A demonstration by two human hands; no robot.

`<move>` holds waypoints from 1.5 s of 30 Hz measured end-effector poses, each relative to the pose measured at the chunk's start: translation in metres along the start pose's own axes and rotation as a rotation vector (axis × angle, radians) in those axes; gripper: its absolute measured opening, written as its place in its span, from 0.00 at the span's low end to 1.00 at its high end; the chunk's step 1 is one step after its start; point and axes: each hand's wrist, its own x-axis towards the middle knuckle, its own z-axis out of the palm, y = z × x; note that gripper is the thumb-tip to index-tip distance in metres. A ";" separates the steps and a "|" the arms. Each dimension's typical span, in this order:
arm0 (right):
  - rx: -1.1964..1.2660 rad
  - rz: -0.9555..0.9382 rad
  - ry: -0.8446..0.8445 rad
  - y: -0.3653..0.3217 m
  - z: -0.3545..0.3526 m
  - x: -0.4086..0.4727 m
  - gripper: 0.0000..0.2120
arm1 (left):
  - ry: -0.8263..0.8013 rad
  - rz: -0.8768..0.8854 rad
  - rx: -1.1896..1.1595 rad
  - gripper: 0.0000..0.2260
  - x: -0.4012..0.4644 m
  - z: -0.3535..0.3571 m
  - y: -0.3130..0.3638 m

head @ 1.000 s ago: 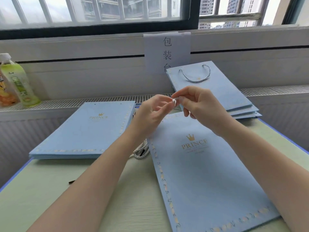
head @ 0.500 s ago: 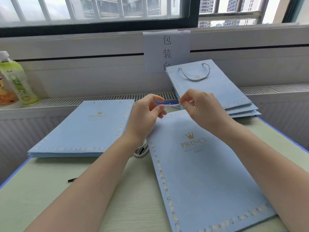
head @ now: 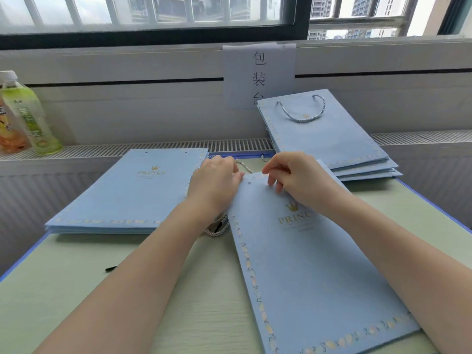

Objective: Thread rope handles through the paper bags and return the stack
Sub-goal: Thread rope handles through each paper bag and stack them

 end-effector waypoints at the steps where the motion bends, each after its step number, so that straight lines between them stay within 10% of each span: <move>1: -0.025 -0.005 0.017 0.000 0.001 0.000 0.06 | -0.011 -0.028 -0.013 0.11 0.001 -0.002 -0.002; 18: -0.037 -0.214 0.198 -0.017 -0.007 -0.005 0.09 | 0.016 -0.012 -1.098 0.15 -0.002 -0.026 0.010; 29: 0.217 -0.235 0.243 -0.019 -0.010 -0.003 0.07 | -0.013 0.060 -1.035 0.08 -0.003 -0.030 0.012; 40: -0.195 -0.511 0.272 -0.018 -0.004 -0.003 0.04 | 0.031 0.066 -1.006 0.08 -0.002 -0.028 0.011; 45: 0.028 -0.336 0.189 -0.026 -0.004 -0.005 0.03 | 0.040 0.119 -1.052 0.11 -0.004 -0.027 0.011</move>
